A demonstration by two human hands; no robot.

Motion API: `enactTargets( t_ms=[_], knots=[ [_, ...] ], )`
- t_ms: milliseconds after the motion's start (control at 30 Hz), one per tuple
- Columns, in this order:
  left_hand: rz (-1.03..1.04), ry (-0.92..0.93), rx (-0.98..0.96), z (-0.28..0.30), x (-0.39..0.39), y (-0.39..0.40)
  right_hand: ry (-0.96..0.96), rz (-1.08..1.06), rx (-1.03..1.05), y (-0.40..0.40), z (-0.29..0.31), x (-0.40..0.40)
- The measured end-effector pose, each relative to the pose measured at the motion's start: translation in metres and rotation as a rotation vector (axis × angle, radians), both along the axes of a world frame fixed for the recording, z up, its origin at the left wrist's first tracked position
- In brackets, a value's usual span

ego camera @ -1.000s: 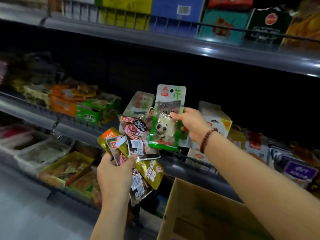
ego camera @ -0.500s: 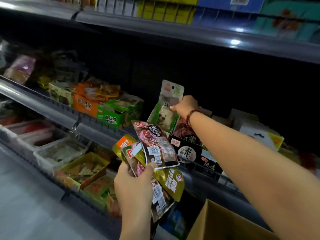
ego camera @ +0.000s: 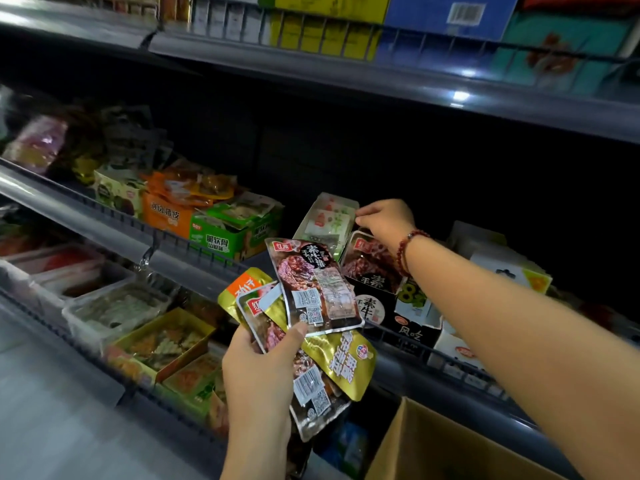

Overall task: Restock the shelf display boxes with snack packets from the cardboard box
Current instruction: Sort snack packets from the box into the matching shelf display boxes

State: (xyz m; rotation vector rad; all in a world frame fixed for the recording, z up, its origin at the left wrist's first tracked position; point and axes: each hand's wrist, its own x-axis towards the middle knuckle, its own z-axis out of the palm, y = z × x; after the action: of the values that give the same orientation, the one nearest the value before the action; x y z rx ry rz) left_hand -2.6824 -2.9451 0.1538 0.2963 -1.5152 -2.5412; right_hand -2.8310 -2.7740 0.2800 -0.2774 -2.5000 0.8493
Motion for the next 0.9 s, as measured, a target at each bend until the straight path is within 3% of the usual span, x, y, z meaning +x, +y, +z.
enactTargets(
  t_ms=[233, 400, 467, 600, 767, 900],
  knots=[
    [-0.174, 0.046, 0.024, 0.013, 0.017, 0.008, 0.102, 0.189, -0.037, 0.007, -0.004, 0.093],
    [-0.264, 0.063, 0.059, 0.017, 0.031, 0.016, -0.154, 0.172, -0.064, 0.018, -0.015, 0.134],
    [-0.291, 0.068, 0.057, 0.018, 0.034, 0.018, -0.264, 0.201, -0.186, 0.021, -0.017, 0.142],
    [-0.33, 0.086, 0.043, 0.02, 0.036, 0.025, -0.302, 0.232, -0.528, 0.026, -0.025, 0.154],
    [-0.406, 0.097, 0.005, 0.022, 0.037, 0.034, -0.197, 0.137, -0.756, 0.039, -0.028, 0.166],
    [-0.315, 0.107, -0.031, 0.02, 0.038, 0.037, 0.022, 0.054, -0.645, 0.052, -0.025, 0.179]
  ],
)
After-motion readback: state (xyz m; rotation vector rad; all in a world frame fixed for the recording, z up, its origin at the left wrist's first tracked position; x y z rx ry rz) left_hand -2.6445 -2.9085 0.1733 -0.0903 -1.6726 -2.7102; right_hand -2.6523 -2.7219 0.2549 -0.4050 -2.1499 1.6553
